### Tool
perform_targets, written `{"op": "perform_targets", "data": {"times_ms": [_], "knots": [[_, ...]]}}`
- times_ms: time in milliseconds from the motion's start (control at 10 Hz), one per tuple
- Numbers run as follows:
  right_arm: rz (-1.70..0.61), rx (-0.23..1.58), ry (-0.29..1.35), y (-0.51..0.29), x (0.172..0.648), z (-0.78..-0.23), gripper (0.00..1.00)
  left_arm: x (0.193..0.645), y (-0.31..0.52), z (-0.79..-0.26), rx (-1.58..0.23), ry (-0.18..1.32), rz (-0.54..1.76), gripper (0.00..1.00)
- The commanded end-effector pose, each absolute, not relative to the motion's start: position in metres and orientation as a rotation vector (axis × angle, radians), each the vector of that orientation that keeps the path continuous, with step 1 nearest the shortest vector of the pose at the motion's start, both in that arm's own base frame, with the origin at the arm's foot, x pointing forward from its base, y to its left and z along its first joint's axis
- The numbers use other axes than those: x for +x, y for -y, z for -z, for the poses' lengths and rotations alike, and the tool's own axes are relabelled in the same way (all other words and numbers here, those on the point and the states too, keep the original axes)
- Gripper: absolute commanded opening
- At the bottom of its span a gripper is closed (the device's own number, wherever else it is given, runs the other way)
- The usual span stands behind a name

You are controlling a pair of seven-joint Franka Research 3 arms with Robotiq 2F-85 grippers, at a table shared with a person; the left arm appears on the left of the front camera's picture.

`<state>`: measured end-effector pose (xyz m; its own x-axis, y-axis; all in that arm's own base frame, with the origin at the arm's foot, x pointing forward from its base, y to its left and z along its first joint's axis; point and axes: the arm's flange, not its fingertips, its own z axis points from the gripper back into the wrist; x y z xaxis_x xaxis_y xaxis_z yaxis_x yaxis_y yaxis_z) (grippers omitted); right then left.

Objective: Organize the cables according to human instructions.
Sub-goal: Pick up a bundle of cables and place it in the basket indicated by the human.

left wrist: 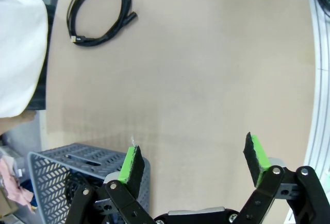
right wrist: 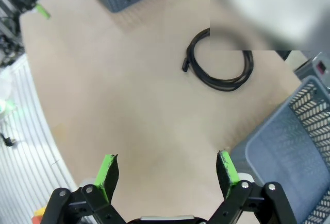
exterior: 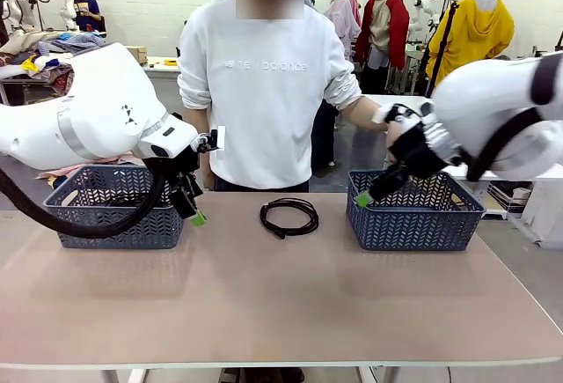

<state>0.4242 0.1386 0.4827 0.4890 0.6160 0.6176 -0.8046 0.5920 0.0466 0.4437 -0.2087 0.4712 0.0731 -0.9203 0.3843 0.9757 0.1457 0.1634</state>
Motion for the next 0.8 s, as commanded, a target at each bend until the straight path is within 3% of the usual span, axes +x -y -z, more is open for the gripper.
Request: {"op": "perform_targets", "data": {"times_ms": [0,700], "knots": [[-0.855,0.214,0.547,-0.177,0.462,-0.482,1.0,0.444,0.207,-0.471,-0.143,0.443,1.435,1.0],[-0.878,0.099,0.356,-0.272,0.545,-0.453,1.0,0.444,0.207,-0.471,-0.143,0.443,1.435,1.0]]}}
